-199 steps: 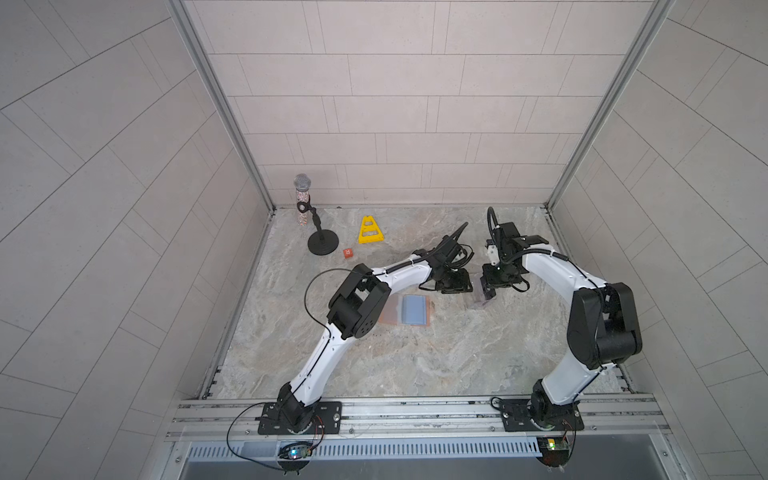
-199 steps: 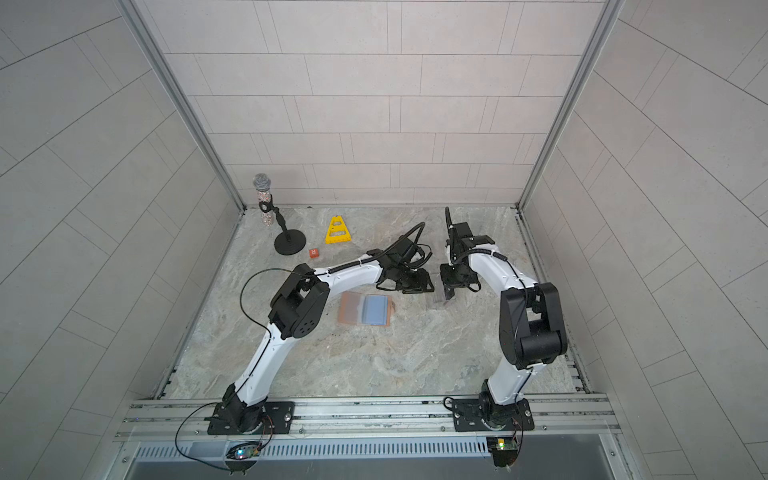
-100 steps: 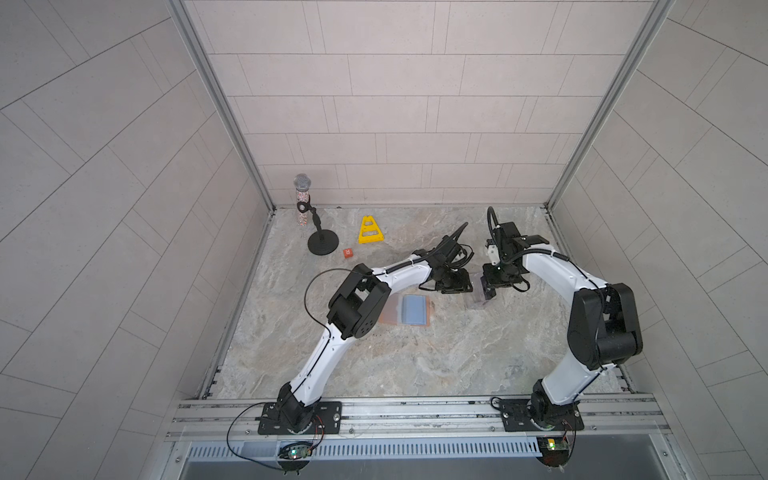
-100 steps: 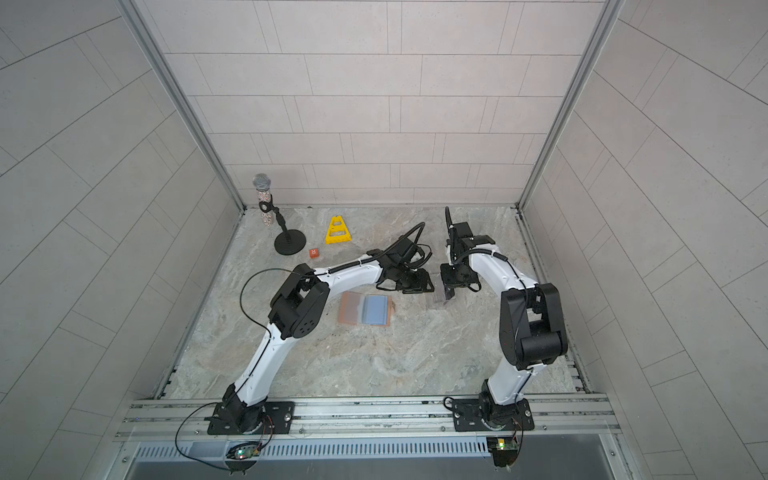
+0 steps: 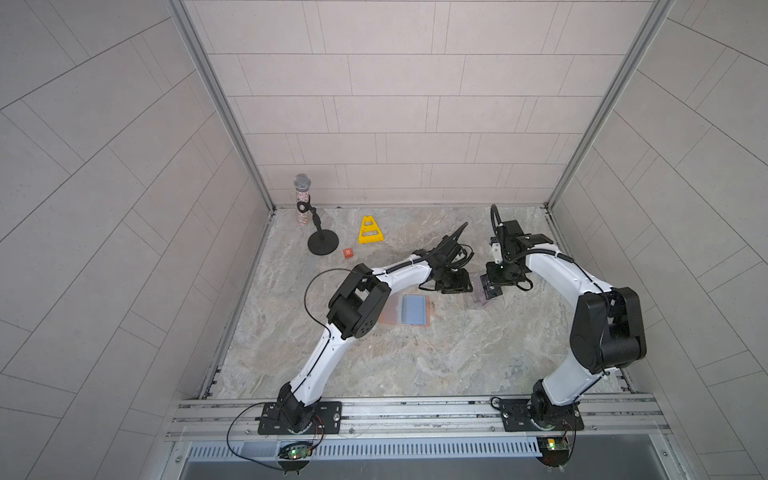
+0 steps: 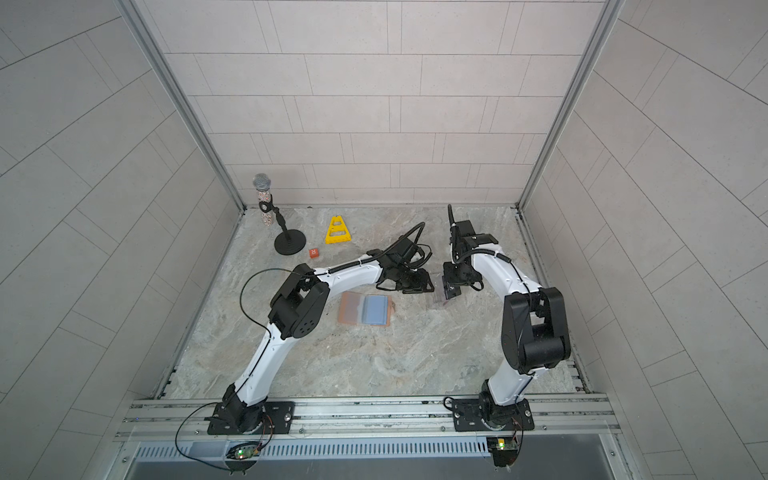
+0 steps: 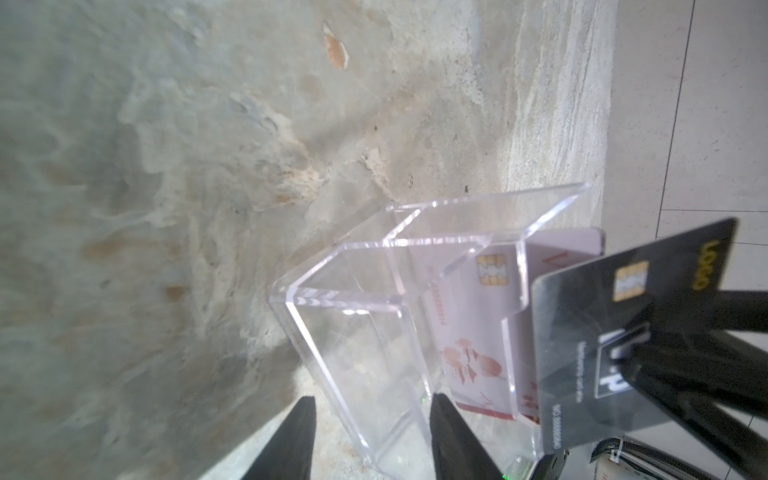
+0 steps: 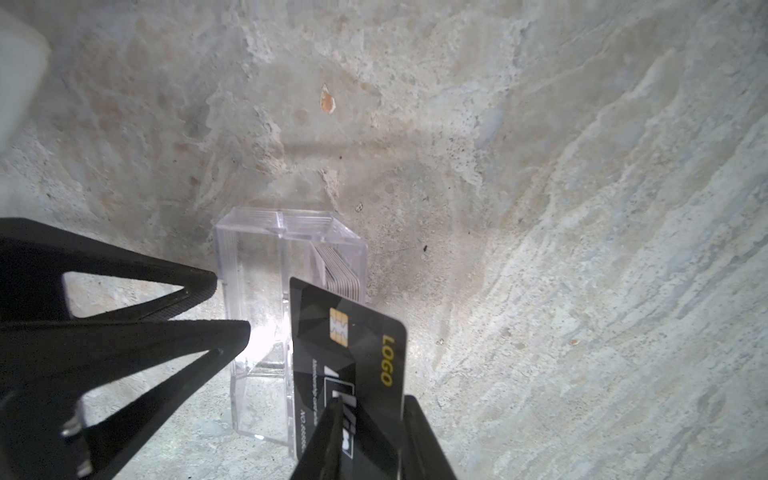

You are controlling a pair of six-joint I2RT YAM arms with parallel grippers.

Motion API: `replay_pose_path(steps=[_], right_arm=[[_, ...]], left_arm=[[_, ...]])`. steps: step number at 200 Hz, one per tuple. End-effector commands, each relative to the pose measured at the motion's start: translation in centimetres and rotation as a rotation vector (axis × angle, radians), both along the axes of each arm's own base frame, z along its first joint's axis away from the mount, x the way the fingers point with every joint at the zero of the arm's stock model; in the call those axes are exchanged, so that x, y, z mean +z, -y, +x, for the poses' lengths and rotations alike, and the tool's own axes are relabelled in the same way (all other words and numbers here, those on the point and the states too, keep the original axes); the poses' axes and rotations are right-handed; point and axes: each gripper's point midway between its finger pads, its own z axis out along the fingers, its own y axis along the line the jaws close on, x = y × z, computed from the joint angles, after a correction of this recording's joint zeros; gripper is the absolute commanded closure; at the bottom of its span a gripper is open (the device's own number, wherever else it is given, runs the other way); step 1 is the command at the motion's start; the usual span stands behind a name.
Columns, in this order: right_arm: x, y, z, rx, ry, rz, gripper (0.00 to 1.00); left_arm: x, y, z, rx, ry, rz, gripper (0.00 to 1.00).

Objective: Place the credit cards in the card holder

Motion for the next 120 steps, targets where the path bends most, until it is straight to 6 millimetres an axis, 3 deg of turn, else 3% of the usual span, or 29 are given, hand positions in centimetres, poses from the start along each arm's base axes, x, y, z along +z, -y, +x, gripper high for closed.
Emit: replay_pose_path(steps=[1, 53, 91, 120], right_arm=[[1.1, 0.6, -0.4, 0.002, 0.008, -0.022, 0.82], [1.1, 0.2, -0.5, 0.007, 0.004, -0.001, 1.0], [1.5, -0.1, -0.5, 0.006, 0.017, 0.027, 1.0], [2.9, -0.4, -0.3, -0.018, 0.069, 0.09, 1.0]], left_arm=[[-3.1, -2.8, -1.6, 0.017, -0.073, 0.138, 0.52], [-2.9, -2.7, -1.6, 0.015, -0.071, 0.133, 0.51], [-1.9, -2.2, -1.6, 0.006, -0.068, 0.097, 0.51], [0.6, -1.1, -1.6, -0.016, -0.057, 0.018, 0.5]])
